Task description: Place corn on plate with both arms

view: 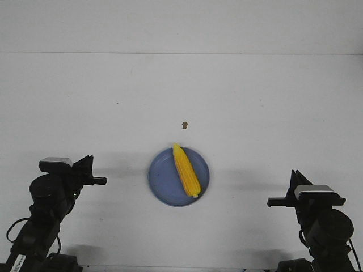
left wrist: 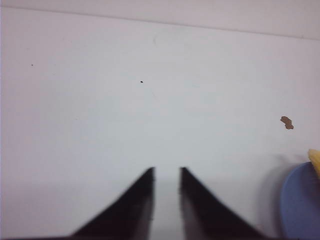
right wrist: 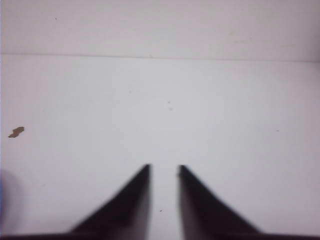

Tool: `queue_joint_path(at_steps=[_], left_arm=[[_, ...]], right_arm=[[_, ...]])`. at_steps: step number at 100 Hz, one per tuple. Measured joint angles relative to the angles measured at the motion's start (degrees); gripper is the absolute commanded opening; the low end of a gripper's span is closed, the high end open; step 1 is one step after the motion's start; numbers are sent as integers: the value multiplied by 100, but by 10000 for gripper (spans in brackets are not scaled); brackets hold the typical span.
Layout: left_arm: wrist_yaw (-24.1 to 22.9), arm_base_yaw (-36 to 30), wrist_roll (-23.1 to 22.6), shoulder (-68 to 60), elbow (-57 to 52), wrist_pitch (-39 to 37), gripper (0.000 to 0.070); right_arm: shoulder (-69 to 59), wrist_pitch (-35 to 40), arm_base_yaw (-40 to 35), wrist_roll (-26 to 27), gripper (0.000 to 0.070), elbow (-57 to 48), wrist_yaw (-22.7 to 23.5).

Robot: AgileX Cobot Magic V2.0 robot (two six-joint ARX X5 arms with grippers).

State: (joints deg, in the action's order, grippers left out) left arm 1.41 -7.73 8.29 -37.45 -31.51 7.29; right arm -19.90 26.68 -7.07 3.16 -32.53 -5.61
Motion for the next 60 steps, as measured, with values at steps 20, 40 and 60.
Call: queue_joint_path(at_steps=[20, 40, 60], left_arm=[[-2, 0, 0, 2, 0, -2, 15], [-2, 0, 0, 55, 0, -59, 15], [-2, 0, 0, 177, 0, -83, 15]], right_arm=[[0, 2, 0, 0, 0, 0, -197], [0, 2, 0, 0, 0, 0, -195], [0, 2, 0, 0, 0, 0, -192]])
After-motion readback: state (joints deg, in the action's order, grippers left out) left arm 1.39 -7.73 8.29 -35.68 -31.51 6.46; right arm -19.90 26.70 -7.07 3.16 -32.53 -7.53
